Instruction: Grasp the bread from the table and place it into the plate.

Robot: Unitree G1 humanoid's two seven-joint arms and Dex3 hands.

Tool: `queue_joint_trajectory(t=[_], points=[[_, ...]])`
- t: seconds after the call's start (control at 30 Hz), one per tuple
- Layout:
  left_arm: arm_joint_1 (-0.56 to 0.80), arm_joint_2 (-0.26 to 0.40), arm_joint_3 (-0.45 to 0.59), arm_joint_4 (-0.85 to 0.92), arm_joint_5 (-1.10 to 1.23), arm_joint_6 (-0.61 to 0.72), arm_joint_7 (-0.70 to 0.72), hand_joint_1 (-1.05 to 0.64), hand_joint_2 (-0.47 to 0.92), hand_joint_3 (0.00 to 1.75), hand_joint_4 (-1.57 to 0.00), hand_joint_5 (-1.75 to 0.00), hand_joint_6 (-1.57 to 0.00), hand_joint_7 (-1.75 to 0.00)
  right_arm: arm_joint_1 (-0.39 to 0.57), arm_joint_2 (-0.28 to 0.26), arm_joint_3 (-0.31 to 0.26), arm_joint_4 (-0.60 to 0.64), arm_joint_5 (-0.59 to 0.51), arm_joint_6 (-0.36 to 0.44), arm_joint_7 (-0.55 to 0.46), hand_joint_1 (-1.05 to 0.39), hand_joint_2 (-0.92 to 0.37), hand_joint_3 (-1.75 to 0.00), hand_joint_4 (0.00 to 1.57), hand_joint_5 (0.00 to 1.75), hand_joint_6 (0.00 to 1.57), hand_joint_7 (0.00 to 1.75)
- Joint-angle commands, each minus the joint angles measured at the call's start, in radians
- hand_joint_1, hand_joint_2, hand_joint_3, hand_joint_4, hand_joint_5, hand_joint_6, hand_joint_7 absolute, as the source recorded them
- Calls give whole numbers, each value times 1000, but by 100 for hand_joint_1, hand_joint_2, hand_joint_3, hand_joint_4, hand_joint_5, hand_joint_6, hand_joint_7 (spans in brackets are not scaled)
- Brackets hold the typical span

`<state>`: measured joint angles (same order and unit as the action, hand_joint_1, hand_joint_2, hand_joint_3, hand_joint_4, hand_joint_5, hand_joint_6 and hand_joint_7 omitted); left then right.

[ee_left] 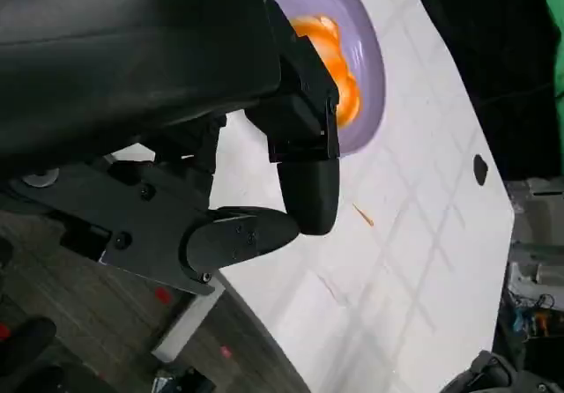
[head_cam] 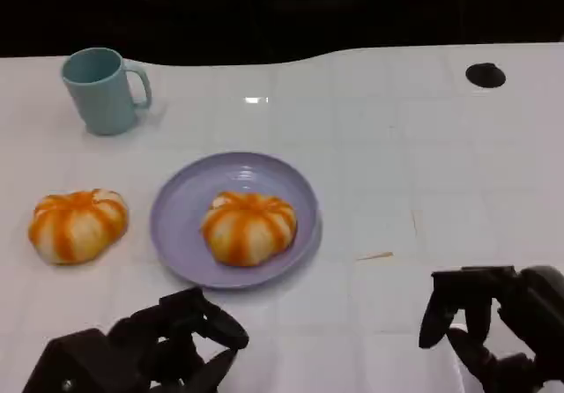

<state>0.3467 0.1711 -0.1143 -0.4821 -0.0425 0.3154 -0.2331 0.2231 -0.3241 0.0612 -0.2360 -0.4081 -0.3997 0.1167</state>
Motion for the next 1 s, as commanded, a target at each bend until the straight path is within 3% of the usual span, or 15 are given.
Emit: queue_joint_trajectory(t=[0.03, 0.43, 1.0], points=[[-2, 14, 14, 0, -16, 1, -9, -30, 83, 58, -66, -175, -64, -127, 31, 1, -19, -27, -26, 18, -33, -5, -23, -141, 87, 174, 84, 132], [2, 26, 18, -2, -15, -7, -6, -30, 83, 58, -66, -175, -64, -126, 13, 19, 3, 82, -102, -30, -161, -7, -23, -140, 91, 175, 83, 139], [4, 27, 37, 17, -30, -29, -23, -26, 83, 58, -66, -175, -64, -125, -2, 16, 24, 121, -120, -39, -197, -4, -19, -140, 92, 175, 86, 137]])
